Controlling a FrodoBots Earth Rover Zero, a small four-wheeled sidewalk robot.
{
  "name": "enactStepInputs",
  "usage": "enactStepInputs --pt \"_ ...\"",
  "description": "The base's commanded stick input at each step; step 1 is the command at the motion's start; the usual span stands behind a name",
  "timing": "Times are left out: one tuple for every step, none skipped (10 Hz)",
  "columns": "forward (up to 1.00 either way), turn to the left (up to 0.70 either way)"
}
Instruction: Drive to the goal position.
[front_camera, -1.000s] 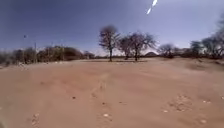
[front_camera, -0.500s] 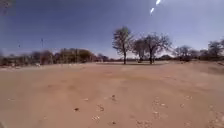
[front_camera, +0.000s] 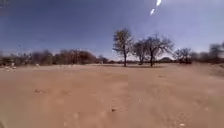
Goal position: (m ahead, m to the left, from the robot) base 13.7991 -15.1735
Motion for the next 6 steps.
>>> enactStepInputs --pt "1.00 -0.27" --pt "1.00 -0.14" --pt "1.00 0.00" --pt "1.00 0.00" --pt "1.00 0.00" --pt "1.00 0.00"
